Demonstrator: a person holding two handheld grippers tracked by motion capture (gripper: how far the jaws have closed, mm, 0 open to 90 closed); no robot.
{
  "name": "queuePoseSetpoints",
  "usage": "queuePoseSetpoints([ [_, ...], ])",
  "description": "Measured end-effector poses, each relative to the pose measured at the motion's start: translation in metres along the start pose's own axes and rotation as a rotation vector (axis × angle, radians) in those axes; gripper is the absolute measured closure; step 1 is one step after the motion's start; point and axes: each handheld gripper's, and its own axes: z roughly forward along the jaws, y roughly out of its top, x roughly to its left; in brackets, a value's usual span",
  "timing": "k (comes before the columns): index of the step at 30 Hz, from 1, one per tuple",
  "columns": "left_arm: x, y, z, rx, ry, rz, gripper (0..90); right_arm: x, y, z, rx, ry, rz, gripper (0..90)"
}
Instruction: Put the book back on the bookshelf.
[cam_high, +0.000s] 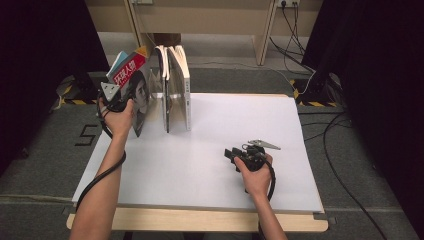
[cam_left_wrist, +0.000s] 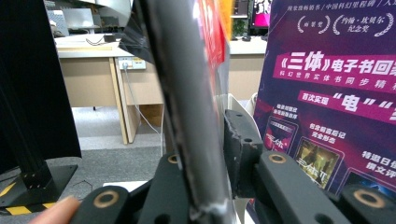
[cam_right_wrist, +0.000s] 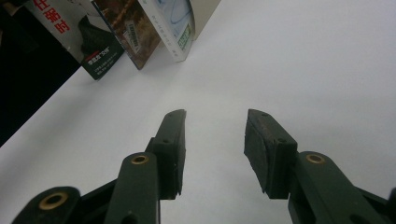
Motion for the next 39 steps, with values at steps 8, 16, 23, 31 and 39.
queuePoseSetpoints([
  [8,0.001,0.003,-0.003,0.025,-0.005,-0.029,70.0,-0.001,0.001,-0.002,-0.006,-0.003,-0.005,58.9],
  [16,0.001,0.001,-0.008,0.039,-0.02,-0.048,64.6,0.0,0.001,-0.001,-0.004,0.0,-0.004,58.9],
  [23,-0.001,0.007,-0.014,0.074,-0.013,-0.093,55.7,0.0,0.001,-0.001,-0.004,0.0,-0.006,58.9],
  [31,-0.007,0.014,-0.011,0.13,-0.018,-0.068,55.8,0.0,0.001,-0.001,-0.004,0.001,-0.005,58.9],
  [39,0.001,0.024,0.002,0.266,0.015,-0.09,77.6,-0.001,0.001,-0.003,-0.001,-0.003,-0.001,58.8],
])
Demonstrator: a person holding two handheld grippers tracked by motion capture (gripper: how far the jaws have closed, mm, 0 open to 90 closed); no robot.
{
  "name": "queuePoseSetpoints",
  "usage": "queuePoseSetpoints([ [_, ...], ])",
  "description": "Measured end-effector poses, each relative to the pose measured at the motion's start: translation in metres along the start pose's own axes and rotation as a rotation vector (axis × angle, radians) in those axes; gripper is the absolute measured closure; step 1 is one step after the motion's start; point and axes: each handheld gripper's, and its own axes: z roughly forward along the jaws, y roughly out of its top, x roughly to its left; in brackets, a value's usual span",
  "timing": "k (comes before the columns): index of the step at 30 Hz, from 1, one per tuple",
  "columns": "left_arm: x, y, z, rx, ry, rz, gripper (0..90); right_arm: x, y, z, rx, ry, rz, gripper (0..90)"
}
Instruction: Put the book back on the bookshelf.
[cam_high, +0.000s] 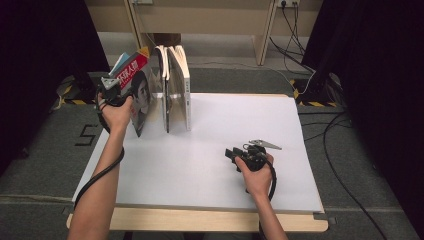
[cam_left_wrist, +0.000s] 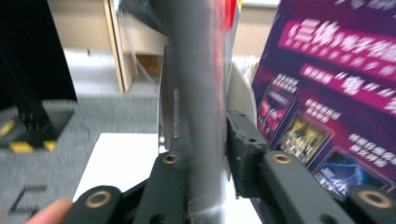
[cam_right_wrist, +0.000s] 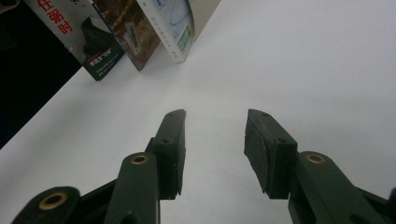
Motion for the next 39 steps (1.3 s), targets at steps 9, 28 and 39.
queuePoseSetpoints([
  [9,-0.001,0.011,-0.004,0.024,-0.107,-0.003,86.1,-0.001,0.0,0.002,0.013,0.001,0.0,58.6],
  [28,0.024,-0.012,0.0,-0.172,-0.086,0.008,84.7,-0.001,-0.002,0.004,0.02,-0.001,0.004,58.6],
  [39,0.02,-0.013,0.001,-0.158,-0.053,0.088,79.8,0.0,-0.002,0.004,0.022,0.001,0.006,58.7],
])
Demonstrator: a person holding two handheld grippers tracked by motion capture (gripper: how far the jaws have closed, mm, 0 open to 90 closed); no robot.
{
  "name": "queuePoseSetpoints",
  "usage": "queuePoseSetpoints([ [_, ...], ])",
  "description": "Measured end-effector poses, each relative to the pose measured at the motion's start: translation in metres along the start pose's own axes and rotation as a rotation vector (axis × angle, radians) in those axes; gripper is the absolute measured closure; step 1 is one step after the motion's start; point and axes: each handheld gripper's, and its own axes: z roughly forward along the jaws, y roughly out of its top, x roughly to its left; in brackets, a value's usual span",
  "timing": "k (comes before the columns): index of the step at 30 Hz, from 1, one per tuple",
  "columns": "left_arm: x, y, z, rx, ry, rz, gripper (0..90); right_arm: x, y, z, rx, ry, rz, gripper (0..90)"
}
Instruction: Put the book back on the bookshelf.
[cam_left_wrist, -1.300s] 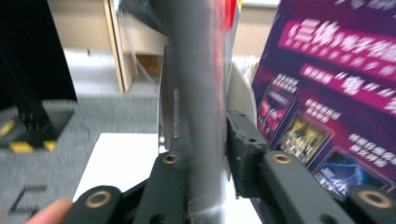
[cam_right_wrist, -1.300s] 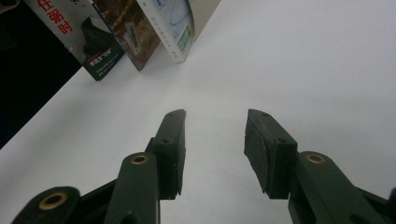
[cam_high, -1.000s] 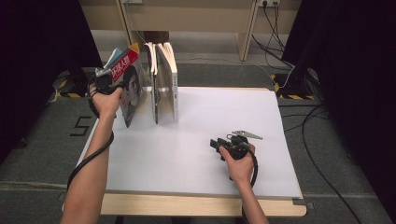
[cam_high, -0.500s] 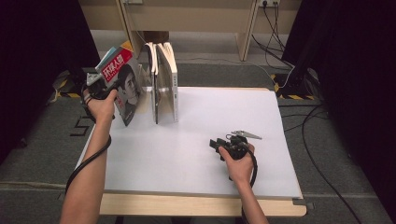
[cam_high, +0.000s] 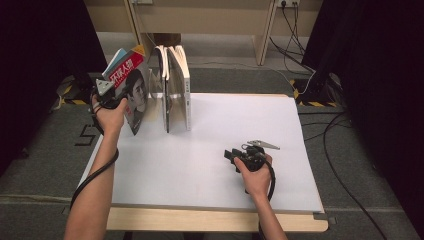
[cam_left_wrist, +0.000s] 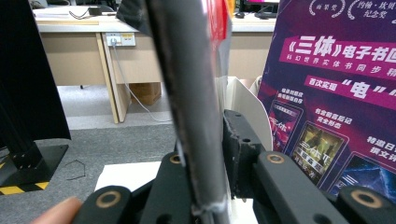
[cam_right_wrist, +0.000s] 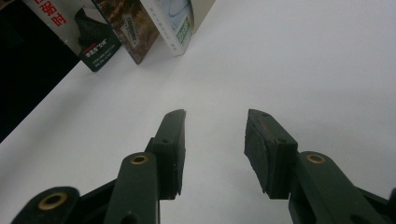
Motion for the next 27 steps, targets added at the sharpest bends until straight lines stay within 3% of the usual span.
queuePoseSetpoints([
  [19,-0.005,0.007,-0.007,-0.021,0.023,-0.031,62.0,0.0,0.001,-0.001,-0.006,-0.001,-0.003,58.7],
  [27,-0.006,0.008,-0.013,0.001,0.041,-0.056,51.5,0.001,0.0,-0.001,-0.001,0.001,0.001,58.7],
])
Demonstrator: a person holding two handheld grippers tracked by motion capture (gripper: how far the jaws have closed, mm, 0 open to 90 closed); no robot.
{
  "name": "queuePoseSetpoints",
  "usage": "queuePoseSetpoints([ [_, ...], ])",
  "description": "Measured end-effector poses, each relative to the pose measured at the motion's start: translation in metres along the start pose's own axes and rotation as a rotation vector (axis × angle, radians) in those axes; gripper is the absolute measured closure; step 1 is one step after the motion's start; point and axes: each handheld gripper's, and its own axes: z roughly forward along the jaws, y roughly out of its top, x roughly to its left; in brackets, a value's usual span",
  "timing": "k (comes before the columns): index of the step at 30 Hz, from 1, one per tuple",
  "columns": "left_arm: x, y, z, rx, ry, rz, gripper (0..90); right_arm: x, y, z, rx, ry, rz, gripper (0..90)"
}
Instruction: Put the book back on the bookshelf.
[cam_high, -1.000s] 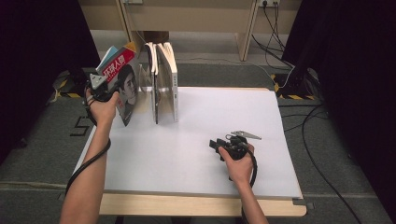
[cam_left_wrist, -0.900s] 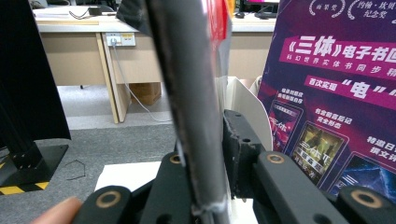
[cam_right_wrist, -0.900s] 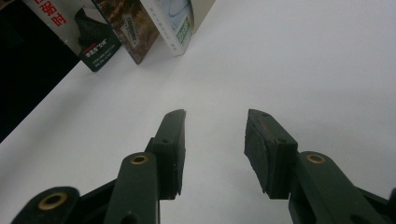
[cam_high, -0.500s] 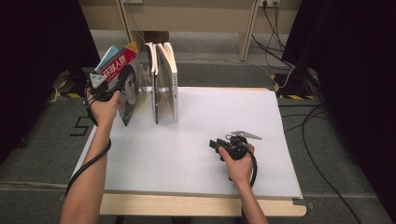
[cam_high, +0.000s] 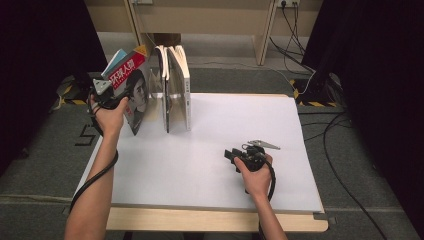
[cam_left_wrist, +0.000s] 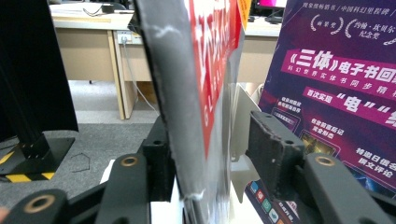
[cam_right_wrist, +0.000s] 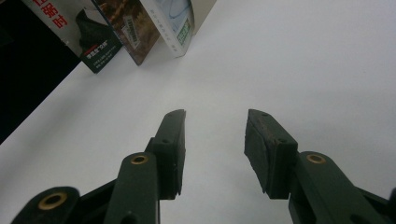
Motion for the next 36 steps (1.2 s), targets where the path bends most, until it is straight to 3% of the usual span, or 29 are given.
queuePoseSetpoints([
  [27,-0.003,-0.009,-0.03,0.072,0.03,-0.036,41.3,0.002,-0.001,0.001,0.001,0.001,-0.013,58.6],
  [36,-0.003,-0.015,-0.037,0.097,0.007,-0.053,40.2,0.003,-0.001,0.001,0.001,0.0,-0.014,58.6],
])
